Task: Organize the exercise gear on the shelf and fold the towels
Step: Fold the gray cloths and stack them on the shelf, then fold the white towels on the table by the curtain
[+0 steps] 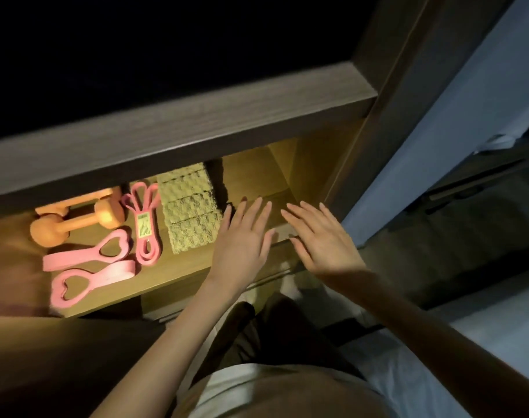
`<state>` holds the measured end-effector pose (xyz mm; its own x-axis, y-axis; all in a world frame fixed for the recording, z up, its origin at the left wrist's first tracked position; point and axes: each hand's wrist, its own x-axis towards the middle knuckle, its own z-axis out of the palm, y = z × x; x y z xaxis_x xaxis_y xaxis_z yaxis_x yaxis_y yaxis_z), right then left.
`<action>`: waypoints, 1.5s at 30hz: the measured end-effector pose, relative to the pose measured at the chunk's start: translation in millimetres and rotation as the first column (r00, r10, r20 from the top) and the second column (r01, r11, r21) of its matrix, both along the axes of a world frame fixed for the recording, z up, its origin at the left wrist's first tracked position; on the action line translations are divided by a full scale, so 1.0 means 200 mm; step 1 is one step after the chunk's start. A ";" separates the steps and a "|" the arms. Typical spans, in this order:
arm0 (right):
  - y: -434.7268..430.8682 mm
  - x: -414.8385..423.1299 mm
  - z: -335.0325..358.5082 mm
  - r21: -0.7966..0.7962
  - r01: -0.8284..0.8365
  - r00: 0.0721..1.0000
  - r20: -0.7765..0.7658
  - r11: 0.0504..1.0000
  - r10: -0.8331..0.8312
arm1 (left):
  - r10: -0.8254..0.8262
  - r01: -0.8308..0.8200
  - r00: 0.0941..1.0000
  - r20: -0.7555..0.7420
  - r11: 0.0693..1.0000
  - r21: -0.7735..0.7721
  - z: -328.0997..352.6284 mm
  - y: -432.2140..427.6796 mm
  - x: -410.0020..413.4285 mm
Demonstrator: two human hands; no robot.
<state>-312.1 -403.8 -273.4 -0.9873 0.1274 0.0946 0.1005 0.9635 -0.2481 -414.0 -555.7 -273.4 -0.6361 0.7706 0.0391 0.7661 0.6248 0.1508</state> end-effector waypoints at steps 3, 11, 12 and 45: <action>-0.02 0.12 0.16 0.006 0.082 0.994 -0.074 0.997 -0.081 | -0.061 0.061 0.998 0.026 0.998 0.004 0.16 0.02 0.08; 0.13 0.42 0.37 0.056 0.322 0.934 -0.182 0.945 -0.307 | -0.304 0.304 0.952 -0.029 0.953 -0.014 0.34 0.30 0.24; 0.17 0.46 0.38 0.052 0.357 0.923 -0.175 0.933 -0.343 | -0.329 0.329 0.944 -0.033 0.944 -0.003 0.36 0.35 0.26; 2.91 1.21 0.52 0.059 0.648 0.762 -0.062 0.760 -0.645 | -0.426 0.425 0.905 -0.010 0.901 0.090 0.41 3.37 0.76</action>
<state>-71.0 177.9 -168.6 -0.6689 0.7252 0.1630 0.6983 0.6883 -0.1966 -261.8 117.4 -192.1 -0.2490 0.9618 0.1142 0.9542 0.2234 0.1988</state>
